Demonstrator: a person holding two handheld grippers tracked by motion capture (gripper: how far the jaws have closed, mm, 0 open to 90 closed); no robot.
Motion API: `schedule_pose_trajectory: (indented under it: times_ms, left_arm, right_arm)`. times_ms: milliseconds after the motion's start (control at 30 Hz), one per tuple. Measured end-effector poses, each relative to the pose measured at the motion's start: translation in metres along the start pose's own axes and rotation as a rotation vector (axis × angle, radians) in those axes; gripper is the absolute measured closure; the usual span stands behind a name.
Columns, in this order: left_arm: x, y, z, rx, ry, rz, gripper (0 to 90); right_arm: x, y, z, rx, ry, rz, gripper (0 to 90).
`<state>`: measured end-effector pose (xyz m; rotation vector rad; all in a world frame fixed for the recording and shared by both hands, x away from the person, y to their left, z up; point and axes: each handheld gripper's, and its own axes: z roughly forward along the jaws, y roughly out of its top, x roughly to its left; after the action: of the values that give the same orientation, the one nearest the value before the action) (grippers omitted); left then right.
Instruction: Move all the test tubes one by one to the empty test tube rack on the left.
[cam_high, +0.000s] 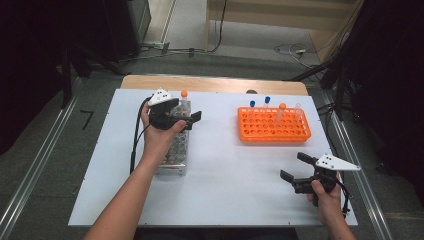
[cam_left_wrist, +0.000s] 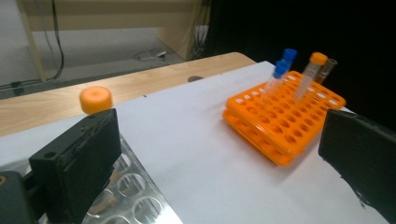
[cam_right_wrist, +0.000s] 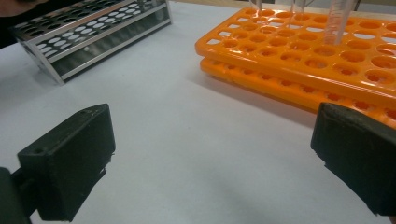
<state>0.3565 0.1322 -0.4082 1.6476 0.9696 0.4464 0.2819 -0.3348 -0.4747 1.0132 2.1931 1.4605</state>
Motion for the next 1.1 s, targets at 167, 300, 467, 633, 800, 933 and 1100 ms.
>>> schedule_pose_trajectory:
  times_ms: [167,300,467,633,800,933,1100]
  left_arm:
    - [-0.013,-0.006,-0.018,0.003,-0.022,0.006,0.0]
    - [-0.021,-0.014,-0.032,0.004,-0.025,0.032,0.0]
    - [-0.031,-0.026,-0.046,-0.010,-0.038,0.036,0.0]
    - [-0.039,-0.038,-0.054,-0.008,-0.041,0.048,0.0]
    - [-0.042,-0.048,-0.060,-0.001,-0.043,0.050,0.0]
    - [-0.042,-0.057,-0.062,-0.007,-0.057,0.028,0.0]
    - [-0.042,-0.060,-0.063,-0.012,-0.072,0.024,0.0]
  right_arm:
    - [-0.003,0.005,0.004,-0.006,-0.028,0.030,0.0]
    - [-0.002,0.010,0.009,-0.001,-0.047,0.028,0.0]
    - [-0.003,0.019,0.020,0.011,-0.081,0.013,0.0]
    - [-0.010,0.030,0.029,-0.013,-0.075,0.030,0.0]
    - [-0.019,0.040,0.043,-0.017,-0.136,0.046,6.4]
    - [-0.024,0.045,0.051,-0.005,-0.185,0.052,13.1]
    - [-0.036,0.050,0.064,-0.009,-0.211,0.074,24.5]
